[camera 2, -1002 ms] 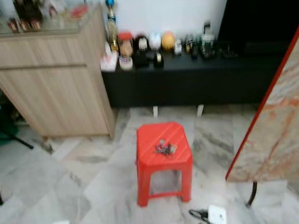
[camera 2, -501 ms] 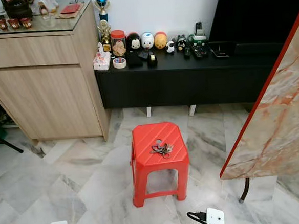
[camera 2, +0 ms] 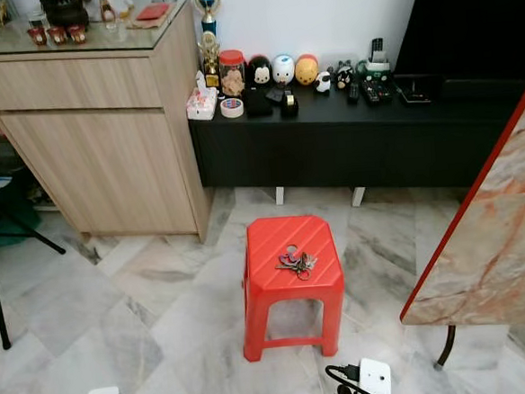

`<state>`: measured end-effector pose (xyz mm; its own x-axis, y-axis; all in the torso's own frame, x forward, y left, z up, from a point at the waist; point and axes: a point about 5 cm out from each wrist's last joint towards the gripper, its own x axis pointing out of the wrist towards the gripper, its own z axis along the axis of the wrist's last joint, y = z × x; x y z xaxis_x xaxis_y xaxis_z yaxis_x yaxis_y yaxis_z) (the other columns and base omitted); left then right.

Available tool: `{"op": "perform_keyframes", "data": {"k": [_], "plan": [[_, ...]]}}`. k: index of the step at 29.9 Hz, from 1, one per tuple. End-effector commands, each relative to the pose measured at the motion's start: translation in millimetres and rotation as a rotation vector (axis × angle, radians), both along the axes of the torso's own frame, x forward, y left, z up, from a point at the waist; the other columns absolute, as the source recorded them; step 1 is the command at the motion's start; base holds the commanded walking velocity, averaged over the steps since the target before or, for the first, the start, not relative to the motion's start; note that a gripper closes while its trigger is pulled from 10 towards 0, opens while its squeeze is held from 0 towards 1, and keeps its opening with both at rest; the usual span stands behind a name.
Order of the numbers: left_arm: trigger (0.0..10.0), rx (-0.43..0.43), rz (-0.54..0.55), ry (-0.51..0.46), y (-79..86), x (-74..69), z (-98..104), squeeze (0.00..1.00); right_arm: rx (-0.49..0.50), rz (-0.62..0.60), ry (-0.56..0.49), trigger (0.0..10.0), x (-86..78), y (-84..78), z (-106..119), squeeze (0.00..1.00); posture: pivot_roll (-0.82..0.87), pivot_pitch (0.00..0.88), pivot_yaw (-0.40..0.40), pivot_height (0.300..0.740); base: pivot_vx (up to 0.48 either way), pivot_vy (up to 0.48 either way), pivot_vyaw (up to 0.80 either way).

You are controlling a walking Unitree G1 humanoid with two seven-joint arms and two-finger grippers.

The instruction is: Hang keys on a hook

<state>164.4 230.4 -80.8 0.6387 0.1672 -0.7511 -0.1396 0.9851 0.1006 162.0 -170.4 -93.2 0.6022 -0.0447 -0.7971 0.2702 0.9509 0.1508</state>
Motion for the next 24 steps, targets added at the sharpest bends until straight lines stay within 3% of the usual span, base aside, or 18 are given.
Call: {"op": "perform_keyframes", "data": {"k": [1,9,15,24], "plan": [[10.0,-0.004,-0.011,-0.008,-1.9,2.4,0.8,0.0,0.004,-0.008,-0.015,10.0,2.9,-2.0,1.6,0.0,0.05,0.0,-0.048,0.74,0.247,0.0,0.0],[10.0,-0.003,-0.004,-0.004,0.1,1.2,0.6,0.0,-0.022,0.022,-0.023,10.0,4.7,-2.9,2.6,0.0,0.05,0.0,-0.048,0.74,0.252,0.0,0.0],[10.0,-0.007,-0.002,-0.005,-0.3,0.9,0.4,0.0,-0.013,0.027,-0.026,10.0,5.1,-2.8,2.8,0.0,0.05,0.0,-0.048,0.74,0.259,0.0,0.58],[10.0,-0.012,0.004,-0.001,-1.3,0.0,-0.4,0.0,-0.014,0.021,-0.026,10.0,5.1,-3.6,2.9,0.0,0.05,0.0,-0.051,0.74,0.266,0.0,0.0]]}}
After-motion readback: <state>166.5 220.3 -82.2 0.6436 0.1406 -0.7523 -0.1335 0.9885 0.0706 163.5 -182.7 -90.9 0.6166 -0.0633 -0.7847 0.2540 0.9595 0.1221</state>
